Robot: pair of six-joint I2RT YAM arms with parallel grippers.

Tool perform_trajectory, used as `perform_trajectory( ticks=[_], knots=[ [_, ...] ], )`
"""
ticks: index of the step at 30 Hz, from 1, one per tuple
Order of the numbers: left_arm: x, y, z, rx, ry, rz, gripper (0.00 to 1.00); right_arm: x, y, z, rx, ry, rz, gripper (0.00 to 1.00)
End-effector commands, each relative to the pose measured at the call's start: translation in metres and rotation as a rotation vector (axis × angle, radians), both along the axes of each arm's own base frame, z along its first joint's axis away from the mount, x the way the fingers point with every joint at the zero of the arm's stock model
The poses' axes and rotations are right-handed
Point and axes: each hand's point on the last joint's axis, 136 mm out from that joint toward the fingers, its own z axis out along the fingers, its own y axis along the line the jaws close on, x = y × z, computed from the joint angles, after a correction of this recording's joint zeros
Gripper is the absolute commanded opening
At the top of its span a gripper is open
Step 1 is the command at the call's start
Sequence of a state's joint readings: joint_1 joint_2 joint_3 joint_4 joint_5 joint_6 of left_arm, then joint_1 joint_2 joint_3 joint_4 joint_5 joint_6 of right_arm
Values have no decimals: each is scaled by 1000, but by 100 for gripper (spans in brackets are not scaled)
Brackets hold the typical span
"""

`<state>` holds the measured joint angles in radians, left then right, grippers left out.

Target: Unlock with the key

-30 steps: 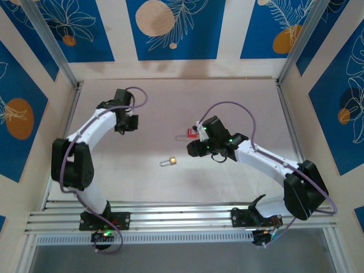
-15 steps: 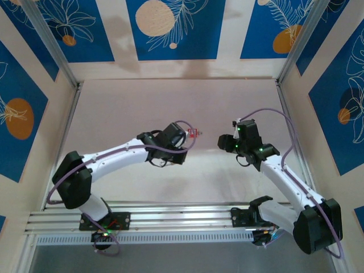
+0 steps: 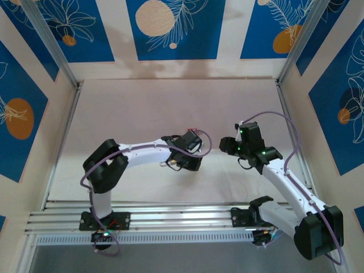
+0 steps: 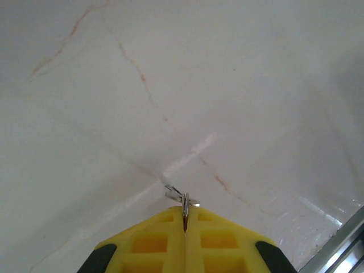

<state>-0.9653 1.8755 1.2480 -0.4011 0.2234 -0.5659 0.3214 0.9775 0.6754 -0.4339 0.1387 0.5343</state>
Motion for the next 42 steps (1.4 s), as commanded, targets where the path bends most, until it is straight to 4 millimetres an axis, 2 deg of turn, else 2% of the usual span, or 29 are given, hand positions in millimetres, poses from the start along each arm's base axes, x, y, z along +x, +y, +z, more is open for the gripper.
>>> perform_trajectory(
  ticks=[1, 10, 18, 23, 27, 32, 36, 42],
  knots=[
    [3, -20, 8, -48, -2, -58, 0, -10, 5, -6, 19, 29, 20, 45],
    [16, -30, -7, -31, 19, -87, 0, -9, 1, -12, 1, 42, 8, 46],
    [35, -25, -14, -43, 52, -71, 7, -9, -7, -13, 0, 44, -15, 47],
    [40, -30, -19, -39, 80, -92, 9, -8, -7, -13, 1, 47, -19, 47],
    [43, -35, -20, -36, 87, -106, 13, -10, -8, -16, 0, 51, -22, 47],
    [46, -39, -20, -28, 94, -114, 30, -10, -10, -14, 0, 48, -28, 47],
    [54, -43, -6, -62, 83, -117, 38, -11, -12, -14, -8, 46, -33, 47],
    [81, -33, 48, -142, -9, -78, 54, -15, -6, -23, 12, 85, -20, 46]
  ],
)
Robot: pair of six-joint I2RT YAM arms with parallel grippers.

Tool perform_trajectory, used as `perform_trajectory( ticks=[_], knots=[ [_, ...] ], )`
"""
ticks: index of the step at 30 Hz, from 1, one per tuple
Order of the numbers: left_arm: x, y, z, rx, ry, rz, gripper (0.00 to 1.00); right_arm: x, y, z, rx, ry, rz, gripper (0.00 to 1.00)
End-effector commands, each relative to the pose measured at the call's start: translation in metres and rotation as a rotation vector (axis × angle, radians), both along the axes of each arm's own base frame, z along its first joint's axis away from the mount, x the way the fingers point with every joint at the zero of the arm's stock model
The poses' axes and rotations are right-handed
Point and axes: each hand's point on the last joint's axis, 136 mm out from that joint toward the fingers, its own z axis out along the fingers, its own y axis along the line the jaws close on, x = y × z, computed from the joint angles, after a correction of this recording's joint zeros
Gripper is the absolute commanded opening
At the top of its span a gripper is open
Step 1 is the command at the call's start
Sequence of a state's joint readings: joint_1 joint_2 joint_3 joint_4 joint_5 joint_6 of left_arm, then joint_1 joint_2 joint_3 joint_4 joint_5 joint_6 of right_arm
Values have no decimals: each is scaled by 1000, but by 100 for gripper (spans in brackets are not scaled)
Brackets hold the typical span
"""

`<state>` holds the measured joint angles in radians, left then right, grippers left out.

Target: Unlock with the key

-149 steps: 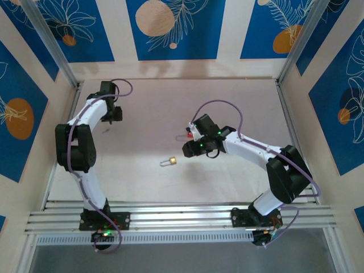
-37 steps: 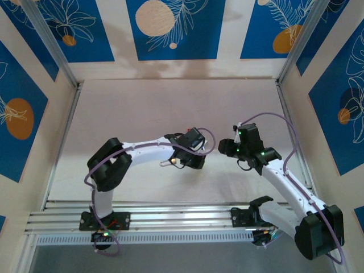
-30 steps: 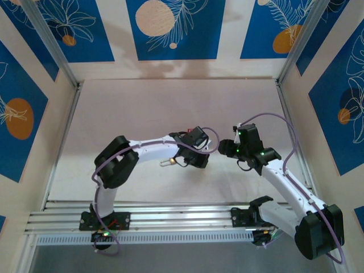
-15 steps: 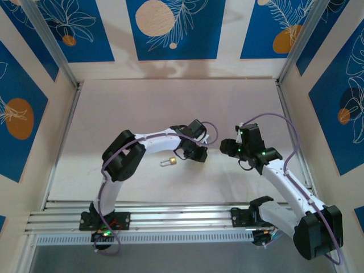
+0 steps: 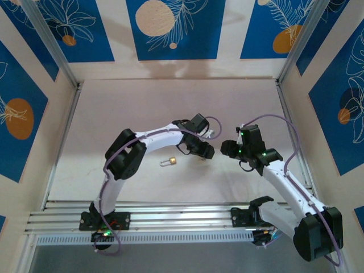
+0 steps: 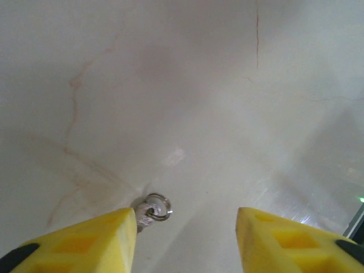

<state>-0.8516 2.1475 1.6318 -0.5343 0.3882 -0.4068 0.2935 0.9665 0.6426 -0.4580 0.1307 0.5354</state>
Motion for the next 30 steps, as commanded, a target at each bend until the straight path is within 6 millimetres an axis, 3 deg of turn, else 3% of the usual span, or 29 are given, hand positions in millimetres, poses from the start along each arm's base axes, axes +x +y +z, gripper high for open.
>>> perform_trajectory(
  ticks=[1, 7, 12, 14, 19, 22, 30],
  knots=[
    [21, 13, 56, -79, -75, 31, 56, -7, 6, -11, 23, 52, 5, 45],
    [48, 75, 90, -111, -230, 214, 58, -7, 42, -31, 82, 135, 44, 39],
    [31, 138, 95, -123, -337, 373, 61, -3, 69, -52, 135, 216, 55, 32],
    [24, 157, 101, -141, -393, 436, 63, 0, 73, -59, 167, 241, 42, 29],
    [3, 204, 94, -117, -487, 555, 70, 3, 83, -79, 169, 314, 38, 24],
    [-8, 218, 89, -113, -494, 582, 72, 1, 86, -88, 206, 361, 24, 23],
    [-26, 228, 87, -126, -480, 569, 73, 2, 87, -94, 223, 371, 9, 23]
  ],
)
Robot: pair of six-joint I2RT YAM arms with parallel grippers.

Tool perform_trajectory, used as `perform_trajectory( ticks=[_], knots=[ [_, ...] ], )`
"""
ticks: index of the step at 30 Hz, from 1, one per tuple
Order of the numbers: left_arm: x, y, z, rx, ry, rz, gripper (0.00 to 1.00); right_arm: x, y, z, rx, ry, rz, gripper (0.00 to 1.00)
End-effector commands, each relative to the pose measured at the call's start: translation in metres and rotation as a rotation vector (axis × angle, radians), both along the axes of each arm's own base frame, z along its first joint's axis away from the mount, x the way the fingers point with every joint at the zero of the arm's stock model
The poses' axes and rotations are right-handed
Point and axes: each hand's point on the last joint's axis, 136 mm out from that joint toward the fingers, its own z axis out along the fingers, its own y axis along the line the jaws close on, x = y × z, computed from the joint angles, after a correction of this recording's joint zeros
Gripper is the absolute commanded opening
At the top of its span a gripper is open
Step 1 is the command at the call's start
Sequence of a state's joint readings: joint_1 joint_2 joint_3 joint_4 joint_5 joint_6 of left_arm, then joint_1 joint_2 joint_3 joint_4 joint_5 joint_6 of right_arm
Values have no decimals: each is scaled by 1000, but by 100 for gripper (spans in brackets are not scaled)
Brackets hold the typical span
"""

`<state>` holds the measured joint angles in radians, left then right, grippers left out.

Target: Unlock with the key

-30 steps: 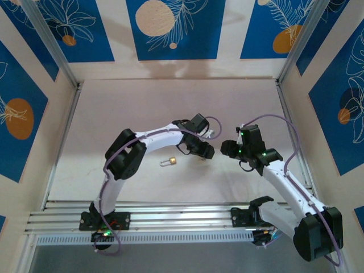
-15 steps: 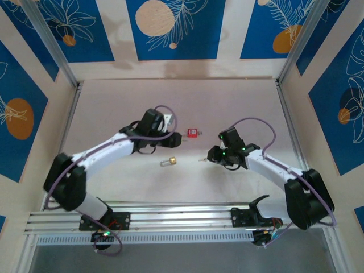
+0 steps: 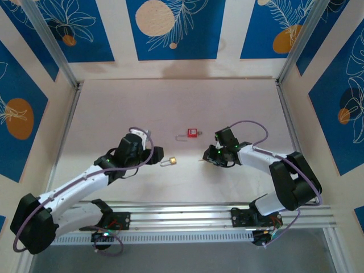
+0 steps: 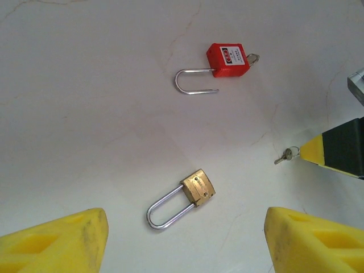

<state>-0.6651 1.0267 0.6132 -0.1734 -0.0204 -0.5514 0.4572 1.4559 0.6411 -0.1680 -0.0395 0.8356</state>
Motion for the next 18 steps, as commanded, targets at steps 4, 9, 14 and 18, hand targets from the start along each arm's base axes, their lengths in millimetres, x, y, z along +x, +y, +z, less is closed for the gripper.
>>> perform_trajectory(
  ticks=[4, 9, 14, 18],
  knots=[
    [-2, 4, 9, -24, -16, 17, 72, 6, 0, -1, 13, 14, -23, 23],
    [-5, 5, 16, -39, -32, 16, 72, 8, -3, 3, 23, 21, -32, 23],
    [-6, 6, 15, -39, -26, 18, 72, 4, 0, -3, 39, 44, -27, 23],
    [-5, 6, 12, -36, -23, 20, 72, 8, 7, -7, 62, 45, -12, 23]
  ],
)
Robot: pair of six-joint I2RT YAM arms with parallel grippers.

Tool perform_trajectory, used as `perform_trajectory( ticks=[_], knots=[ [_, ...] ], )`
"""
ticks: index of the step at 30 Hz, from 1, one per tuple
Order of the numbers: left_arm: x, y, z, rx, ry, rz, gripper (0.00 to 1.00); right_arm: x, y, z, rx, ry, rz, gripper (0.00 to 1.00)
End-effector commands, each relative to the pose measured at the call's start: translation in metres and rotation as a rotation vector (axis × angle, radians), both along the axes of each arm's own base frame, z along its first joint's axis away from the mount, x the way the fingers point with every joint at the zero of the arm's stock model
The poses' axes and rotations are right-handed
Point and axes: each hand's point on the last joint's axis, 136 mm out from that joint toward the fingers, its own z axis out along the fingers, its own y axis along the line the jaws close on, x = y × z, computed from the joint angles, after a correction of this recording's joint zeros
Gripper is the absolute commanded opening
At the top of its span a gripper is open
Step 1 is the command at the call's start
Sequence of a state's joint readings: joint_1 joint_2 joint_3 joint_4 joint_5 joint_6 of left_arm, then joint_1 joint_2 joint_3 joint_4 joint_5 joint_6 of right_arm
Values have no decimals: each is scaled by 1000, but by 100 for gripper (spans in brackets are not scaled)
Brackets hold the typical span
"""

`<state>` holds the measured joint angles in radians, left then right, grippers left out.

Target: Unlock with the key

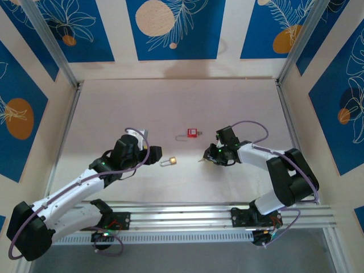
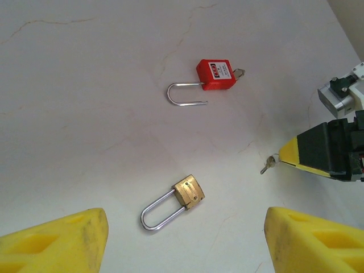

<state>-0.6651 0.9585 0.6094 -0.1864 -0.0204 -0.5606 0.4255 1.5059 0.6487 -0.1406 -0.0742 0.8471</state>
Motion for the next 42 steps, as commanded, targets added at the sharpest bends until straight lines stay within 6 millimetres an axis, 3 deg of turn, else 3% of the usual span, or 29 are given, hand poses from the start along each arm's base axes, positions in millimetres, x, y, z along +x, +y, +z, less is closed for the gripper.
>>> perform_trajectory(
  ticks=[1, 4, 11, 16, 21, 22, 24, 30, 33, 37, 42],
  knots=[
    [-1, 2, -4, 0, 13, 14, 72, 4, 10, 0, 41, 11, 14, 23],
    [-1, 1, -6, 4, 20, 9, 72, 7, 11, 0, 34, 3, 15, 22],
    [1, 0, -8, 9, 20, 8, 73, 9, 9, 4, 16, -16, 27, 6],
    [3, -2, -7, 12, 17, -3, 73, 8, 10, 17, -11, -59, 53, 0],
    [2, -19, -1, -37, -52, -98, 74, 9, 15, 48, -43, -147, 115, 0],
    [3, -21, 0, -58, -77, -106, 77, 9, 17, 56, -44, -167, 129, 0],
    [7, -24, 5, -112, -145, -99, 98, 8, 20, 70, -47, -199, 153, 0],
    [22, -28, 27, -220, -379, -73, 100, 5, 26, 111, -37, -277, 193, 0],
    [19, -48, 31, -242, -431, -171, 97, 1, 28, 130, -25, -304, 205, 0],
    [5, -81, 22, -152, -519, -294, 93, -4, 30, 149, -16, -328, 217, 0],
    [-17, -115, 29, -94, -745, -446, 86, -9, 31, 165, -10, -350, 219, 0]
  ],
)
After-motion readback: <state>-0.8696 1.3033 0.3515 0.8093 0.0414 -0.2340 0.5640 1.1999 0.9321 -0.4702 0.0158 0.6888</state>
